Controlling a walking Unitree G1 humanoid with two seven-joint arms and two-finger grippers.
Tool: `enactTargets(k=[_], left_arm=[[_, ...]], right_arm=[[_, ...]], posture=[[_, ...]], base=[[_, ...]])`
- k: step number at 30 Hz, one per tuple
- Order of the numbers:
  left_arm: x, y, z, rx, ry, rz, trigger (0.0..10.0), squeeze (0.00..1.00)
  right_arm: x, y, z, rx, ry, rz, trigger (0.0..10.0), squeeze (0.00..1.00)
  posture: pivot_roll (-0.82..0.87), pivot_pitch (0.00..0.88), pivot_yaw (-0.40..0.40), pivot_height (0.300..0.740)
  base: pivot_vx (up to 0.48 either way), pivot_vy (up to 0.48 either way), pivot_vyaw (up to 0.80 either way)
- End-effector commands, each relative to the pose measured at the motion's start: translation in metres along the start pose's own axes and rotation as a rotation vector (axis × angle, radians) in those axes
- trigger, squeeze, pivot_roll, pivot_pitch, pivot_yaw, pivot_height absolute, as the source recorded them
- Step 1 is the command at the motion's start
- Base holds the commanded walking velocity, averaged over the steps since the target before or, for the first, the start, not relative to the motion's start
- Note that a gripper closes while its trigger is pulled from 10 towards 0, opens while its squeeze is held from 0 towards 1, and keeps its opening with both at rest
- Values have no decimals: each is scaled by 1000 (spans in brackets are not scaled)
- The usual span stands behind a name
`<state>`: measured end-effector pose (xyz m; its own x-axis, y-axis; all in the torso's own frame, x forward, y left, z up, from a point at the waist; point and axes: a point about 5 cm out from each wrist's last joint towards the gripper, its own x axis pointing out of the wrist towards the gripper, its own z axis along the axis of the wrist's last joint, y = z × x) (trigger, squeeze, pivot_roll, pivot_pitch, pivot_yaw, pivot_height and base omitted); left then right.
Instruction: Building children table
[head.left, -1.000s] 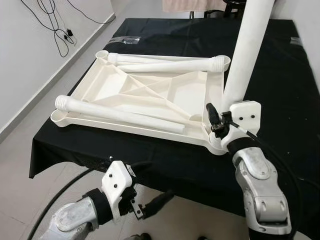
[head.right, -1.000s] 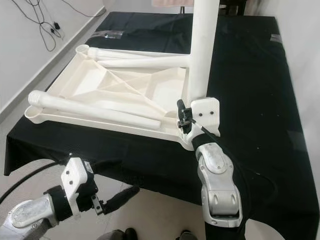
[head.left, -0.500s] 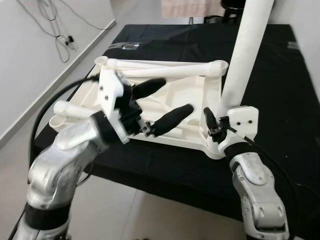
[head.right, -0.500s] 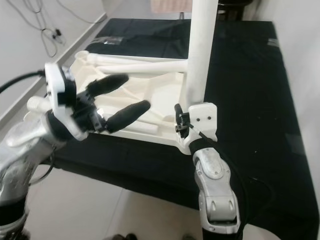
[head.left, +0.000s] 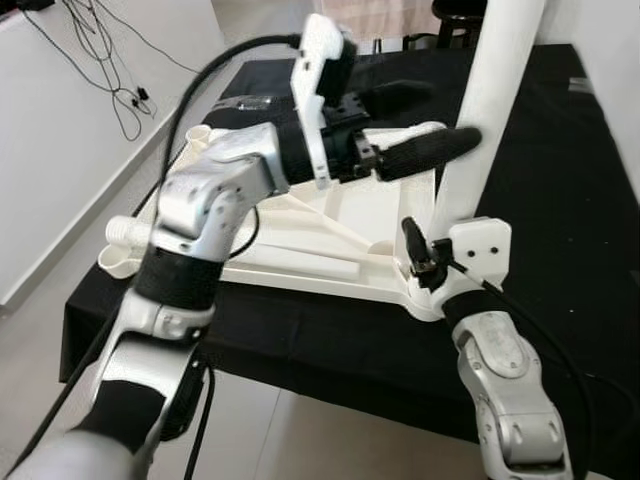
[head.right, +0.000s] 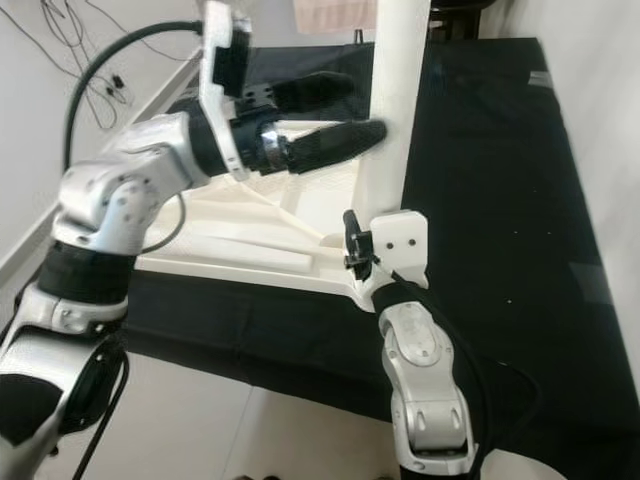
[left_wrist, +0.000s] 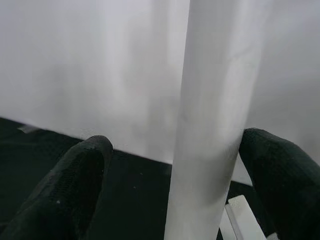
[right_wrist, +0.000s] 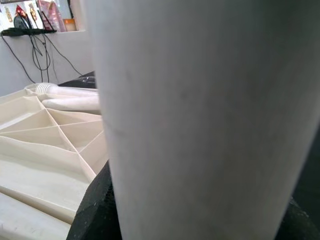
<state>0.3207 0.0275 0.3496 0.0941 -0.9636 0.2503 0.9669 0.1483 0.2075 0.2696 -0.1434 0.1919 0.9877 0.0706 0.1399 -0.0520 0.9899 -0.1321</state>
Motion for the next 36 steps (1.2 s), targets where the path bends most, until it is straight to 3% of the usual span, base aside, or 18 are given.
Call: enactTargets(k=[1,3,9,13,21,22,36], left_arm=[[1,3,-1,12,25,-11,10000,0],[8,6,-3,25,55,-55,10000,0],[13,10,-2,33,57,-75,10000,0],[17,14,-1,94,67,-66,10000,0],[27,15,3,194,47,-20,9843,0],[29,16,3,207,33,8,0,0],[28,23,8,194,-50,87,0,0]], right_arm=[[-8,3,-43,18,215,8,10000,0],[-5,11,-39,-34,182,78,10000,0],[-4,18,-36,-75,155,134,10000,0],[-2,26,-32,-125,117,215,10000,0],[2,29,-33,-114,131,263,10000,0],[8,29,-32,-90,133,261,10000,0],[24,22,-27,-32,131,258,10000,0]], posture=[[-16,170,180,740],[-15,168,182,740],[-15,166,181,740],[-18,161,176,740],[-21,154,169,740],[-25,145,164,740],[-37,119,148,740]], base=[[0,0,0],[0,0,0],[0,0,0],[0,0,0],[0,0,0],[0,0,0],[0,0,0]])
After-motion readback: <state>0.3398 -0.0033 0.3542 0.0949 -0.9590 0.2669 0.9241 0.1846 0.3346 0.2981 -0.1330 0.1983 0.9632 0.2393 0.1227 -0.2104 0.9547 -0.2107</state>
